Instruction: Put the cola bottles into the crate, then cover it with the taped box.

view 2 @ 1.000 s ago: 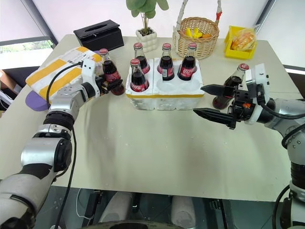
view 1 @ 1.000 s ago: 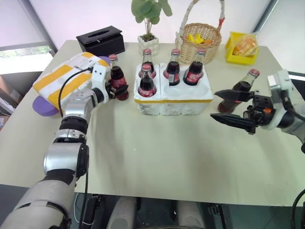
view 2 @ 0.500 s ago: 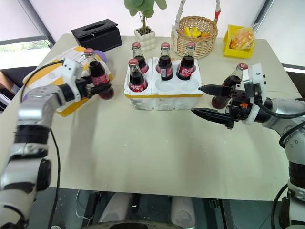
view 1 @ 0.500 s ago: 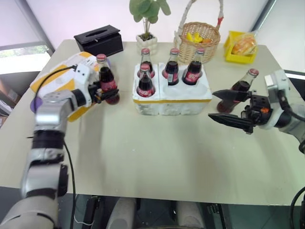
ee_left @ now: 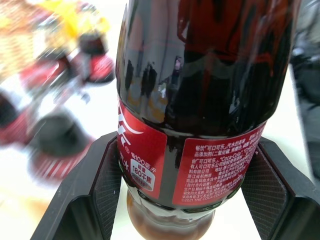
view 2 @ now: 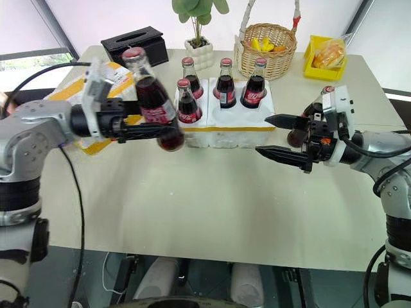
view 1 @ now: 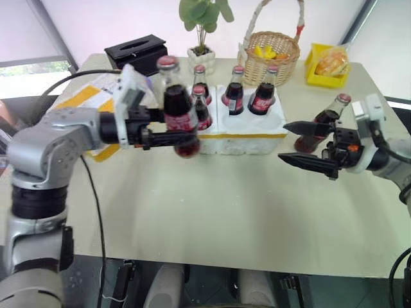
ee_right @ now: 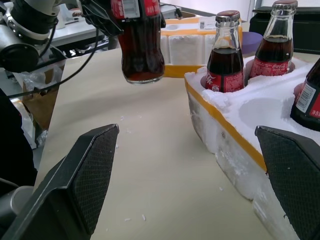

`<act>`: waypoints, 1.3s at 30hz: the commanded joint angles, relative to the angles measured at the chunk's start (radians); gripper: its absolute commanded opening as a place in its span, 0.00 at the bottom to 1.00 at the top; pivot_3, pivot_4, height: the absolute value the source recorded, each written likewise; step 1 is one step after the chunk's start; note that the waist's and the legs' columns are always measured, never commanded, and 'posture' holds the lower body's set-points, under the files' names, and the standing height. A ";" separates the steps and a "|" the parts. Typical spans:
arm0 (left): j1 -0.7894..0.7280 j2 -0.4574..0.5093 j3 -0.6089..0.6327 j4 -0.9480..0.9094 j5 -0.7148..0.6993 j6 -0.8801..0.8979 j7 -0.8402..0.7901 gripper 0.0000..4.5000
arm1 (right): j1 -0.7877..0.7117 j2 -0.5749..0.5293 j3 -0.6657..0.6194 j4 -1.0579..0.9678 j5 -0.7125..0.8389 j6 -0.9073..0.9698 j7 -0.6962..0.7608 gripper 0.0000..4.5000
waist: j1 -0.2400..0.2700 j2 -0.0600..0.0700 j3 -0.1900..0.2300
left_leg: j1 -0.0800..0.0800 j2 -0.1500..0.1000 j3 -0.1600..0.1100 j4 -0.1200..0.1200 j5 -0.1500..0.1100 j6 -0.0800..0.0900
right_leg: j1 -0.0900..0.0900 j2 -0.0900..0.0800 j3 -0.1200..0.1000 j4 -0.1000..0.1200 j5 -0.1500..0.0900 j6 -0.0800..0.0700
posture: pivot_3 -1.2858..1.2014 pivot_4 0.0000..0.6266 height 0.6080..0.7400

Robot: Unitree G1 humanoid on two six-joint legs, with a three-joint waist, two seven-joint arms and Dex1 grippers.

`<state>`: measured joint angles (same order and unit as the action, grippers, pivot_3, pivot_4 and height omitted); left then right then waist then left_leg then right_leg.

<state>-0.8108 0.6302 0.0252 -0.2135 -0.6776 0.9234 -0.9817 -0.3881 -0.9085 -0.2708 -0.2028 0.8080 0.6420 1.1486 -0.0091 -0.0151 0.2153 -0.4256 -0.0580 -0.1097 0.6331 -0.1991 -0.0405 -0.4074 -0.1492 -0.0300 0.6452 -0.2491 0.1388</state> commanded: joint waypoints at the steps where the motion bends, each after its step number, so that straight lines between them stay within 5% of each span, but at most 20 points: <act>1: -0.085 -0.093 -0.054 0.022 0.054 -0.066 0.084 0.61 | 0.004 -0.001 -0.030 -0.028 0.019 -0.004 0.002 1.00 | 0.000 0.000 0.000 | 0.000 0.000 0.000 0.000 0.000 0.000 | 0.000 0.000 0.000 0.000 0.000 0.000 | 0.52 0.24 1.00; 8: -0.180 -0.336 -0.128 0.110 0.184 -0.072 0.355 0.61 | 0.046 -0.001 -0.062 -0.072 0.041 0.015 -0.022 1.00 | -0.002 0.000 0.000 | 0.000 0.000 0.000 0.000 0.000 0.000 | -0.001 0.000 0.000 0.000 0.000 0.000 | 0.52 0.24 1.00; 15: -0.217 -0.477 -0.156 0.096 0.275 0.005 0.572 0.61 | 0.074 0.003 -0.070 -0.094 0.053 0.020 -0.045 1.00 | -0.001 0.000 0.000 | 0.000 0.000 0.000 0.000 0.000 0.000 | -0.001 0.000 0.000 0.000 0.000 0.001 | 0.52 0.24 1.00; 23: -0.242 -0.551 -0.149 0.187 0.379 -0.016 0.731 0.61 | 0.063 0.001 -0.057 -0.086 0.045 0.010 -0.050 1.00 | 0.002 0.000 0.000 | 0.000 -0.001 0.000 0.000 0.000 0.000 | 0.000 0.000 0.000 0.000 0.000 0.001 | 0.52 0.24 1.00; 39: -0.270 -0.627 -0.113 0.350 0.405 -0.080 0.752 0.61 | 0.047 -0.010 -0.056 -0.022 -0.103 -0.085 -0.106 1.00 | 0.001 -0.001 0.000 | -0.001 -0.001 0.001 0.000 0.000 0.000 | 0.000 -0.001 0.000 -0.001 -0.001 0.002 | 0.52 0.24 1.00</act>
<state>-1.0379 0.0122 -0.1208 0.1782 -0.2703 0.8807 -0.2319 -0.3360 -0.9143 -0.3041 -0.2123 0.7108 0.5795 1.0470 -0.0085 -0.0158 0.2157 -0.4262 -0.0595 -0.1089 0.6330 -0.1991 -0.0405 -0.4079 -0.1500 -0.0297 0.6444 -0.2497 0.1404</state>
